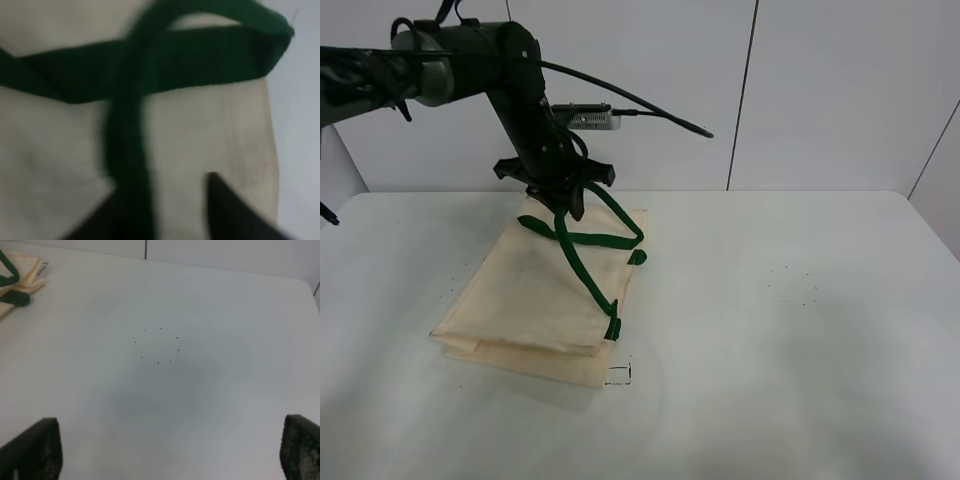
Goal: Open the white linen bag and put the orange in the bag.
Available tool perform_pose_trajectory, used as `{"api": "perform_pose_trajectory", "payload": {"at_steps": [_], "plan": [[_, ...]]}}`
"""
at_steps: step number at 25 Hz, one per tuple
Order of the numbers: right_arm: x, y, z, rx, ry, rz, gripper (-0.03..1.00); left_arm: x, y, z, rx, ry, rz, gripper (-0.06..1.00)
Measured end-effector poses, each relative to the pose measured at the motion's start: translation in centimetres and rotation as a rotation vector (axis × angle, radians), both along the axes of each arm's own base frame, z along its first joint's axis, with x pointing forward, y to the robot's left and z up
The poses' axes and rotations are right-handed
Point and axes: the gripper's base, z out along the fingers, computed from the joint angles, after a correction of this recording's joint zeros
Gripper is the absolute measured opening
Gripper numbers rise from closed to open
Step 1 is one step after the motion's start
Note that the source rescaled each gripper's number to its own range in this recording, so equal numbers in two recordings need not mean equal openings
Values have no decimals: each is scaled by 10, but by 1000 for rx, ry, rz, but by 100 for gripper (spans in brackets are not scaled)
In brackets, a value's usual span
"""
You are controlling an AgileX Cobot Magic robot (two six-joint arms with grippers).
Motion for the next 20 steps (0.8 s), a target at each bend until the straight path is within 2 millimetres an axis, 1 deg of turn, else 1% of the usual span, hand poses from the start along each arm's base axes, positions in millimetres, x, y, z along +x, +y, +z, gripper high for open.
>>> {"api": "perform_pose_trajectory", "payload": {"at_steps": [1,3,4,5,7,9,12,18,20], "plan": [[0,0,0,0,0,0,100,0,0,0,-3,-3,0,63],[0,0,0,0,0,0,100,1,-1,0,-7,-13,-5,84],[0,0,0,0,0,0,100,1,0,0,-3,-17,-7,90],[0,0,0,0,0,0,100,2,0,0,4,-20,-8,93],[0,0,0,0,0,0,100,2,3,0,38,-21,-14,97],[0,0,0,0,0,0,100,1,7,1,82,-19,-20,99],[0,0,0,0,0,0,100,0,14,10,136,-51,-13,99],[0,0,0,0,0,0,100,2,17,49,141,-148,4,100],[0,0,0,0,0,0,100,2,17,56,135,-170,7,100]]}}
